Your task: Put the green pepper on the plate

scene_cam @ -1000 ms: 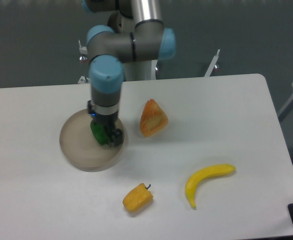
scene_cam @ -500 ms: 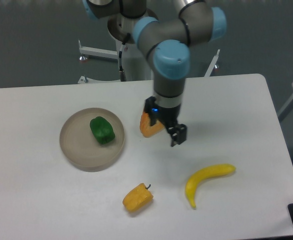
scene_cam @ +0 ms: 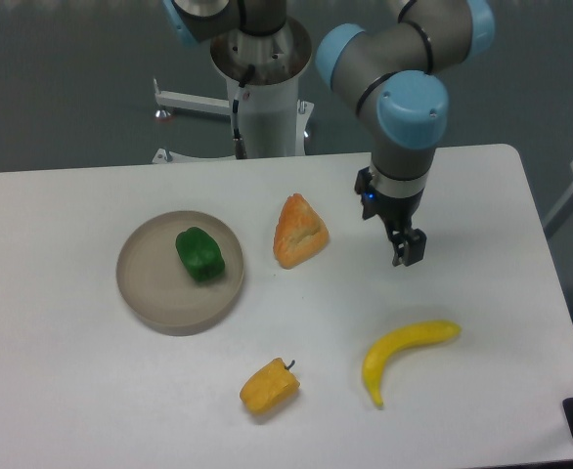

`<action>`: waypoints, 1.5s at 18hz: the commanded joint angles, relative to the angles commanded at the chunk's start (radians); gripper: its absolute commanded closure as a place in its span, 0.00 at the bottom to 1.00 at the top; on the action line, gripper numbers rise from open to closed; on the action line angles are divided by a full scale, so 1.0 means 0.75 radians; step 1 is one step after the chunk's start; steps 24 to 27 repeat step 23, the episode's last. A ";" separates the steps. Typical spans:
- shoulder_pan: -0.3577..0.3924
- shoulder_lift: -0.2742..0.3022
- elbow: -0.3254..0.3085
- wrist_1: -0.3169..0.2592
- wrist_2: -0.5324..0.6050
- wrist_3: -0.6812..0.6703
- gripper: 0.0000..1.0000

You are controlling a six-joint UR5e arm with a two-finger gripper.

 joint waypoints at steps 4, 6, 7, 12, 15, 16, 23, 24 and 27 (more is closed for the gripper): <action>-0.008 -0.014 0.000 0.018 -0.020 -0.018 0.00; -0.008 -0.022 0.004 0.018 -0.043 -0.020 0.00; -0.010 -0.023 0.004 0.018 -0.049 -0.022 0.00; -0.014 -0.023 -0.010 0.055 -0.055 -0.055 0.00; -0.016 -0.023 -0.010 0.055 -0.055 -0.090 0.00; -0.016 -0.023 -0.010 0.055 -0.051 -0.094 0.00; -0.016 -0.023 -0.010 0.055 -0.051 -0.096 0.00; -0.016 -0.023 -0.010 0.055 -0.051 -0.096 0.00; -0.016 -0.023 -0.010 0.055 -0.051 -0.096 0.00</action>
